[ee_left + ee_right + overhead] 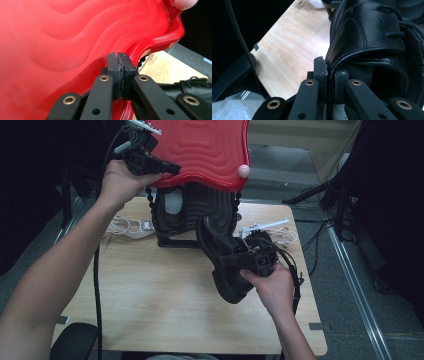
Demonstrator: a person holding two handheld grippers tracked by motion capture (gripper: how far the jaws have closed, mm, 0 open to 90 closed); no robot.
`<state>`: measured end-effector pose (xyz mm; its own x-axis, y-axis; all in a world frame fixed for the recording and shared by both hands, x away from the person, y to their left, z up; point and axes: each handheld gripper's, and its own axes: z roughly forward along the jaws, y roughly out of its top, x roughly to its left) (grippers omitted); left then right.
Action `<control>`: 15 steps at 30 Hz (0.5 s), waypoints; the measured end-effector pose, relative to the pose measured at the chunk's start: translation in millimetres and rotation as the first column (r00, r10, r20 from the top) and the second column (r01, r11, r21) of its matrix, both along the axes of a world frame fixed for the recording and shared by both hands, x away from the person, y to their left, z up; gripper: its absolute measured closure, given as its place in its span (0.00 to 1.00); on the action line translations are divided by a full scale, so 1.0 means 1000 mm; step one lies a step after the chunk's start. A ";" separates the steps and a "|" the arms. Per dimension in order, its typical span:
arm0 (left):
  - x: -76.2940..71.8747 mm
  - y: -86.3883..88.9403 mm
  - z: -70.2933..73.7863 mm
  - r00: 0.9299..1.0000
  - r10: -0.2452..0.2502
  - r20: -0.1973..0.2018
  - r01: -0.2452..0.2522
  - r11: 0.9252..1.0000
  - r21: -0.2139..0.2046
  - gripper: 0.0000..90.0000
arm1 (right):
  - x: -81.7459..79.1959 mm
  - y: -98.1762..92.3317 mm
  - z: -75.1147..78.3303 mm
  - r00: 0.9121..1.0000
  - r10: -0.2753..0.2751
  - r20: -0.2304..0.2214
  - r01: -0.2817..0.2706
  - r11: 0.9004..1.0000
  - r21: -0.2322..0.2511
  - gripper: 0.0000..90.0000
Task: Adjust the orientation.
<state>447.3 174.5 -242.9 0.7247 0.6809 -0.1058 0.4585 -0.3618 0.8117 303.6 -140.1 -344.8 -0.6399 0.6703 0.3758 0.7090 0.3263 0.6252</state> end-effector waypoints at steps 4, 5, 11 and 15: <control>-0.001 0.000 0.000 1.000 -0.001 0.003 0.001 1.000 -0.001 1.00 | 0.013 0.005 0.003 1.000 -0.019 0.022 0.019 1.000 -0.004 0.95; -0.001 0.000 -0.001 1.000 -0.002 0.002 0.002 1.000 -0.001 1.00 | 0.020 0.008 0.003 0.999 -0.033 0.025 0.033 0.999 -0.004 0.95; -0.001 0.001 -0.001 1.000 -0.005 0.001 0.005 1.000 -0.001 1.00 | 0.035 0.016 0.005 0.997 -0.055 0.052 0.055 0.998 -0.014 0.95; -0.001 0.001 -0.001 1.000 -0.006 0.005 0.006 1.000 -0.008 1.00 | 0.045 0.024 0.007 0.993 -0.077 0.090 0.080 0.996 -0.037 0.95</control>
<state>446.6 175.7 -244.4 0.7291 0.6760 -0.1072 0.4523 -0.3582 0.8168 348.8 -116.1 -337.5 -0.6140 0.7334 0.2918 0.6760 0.2979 0.6740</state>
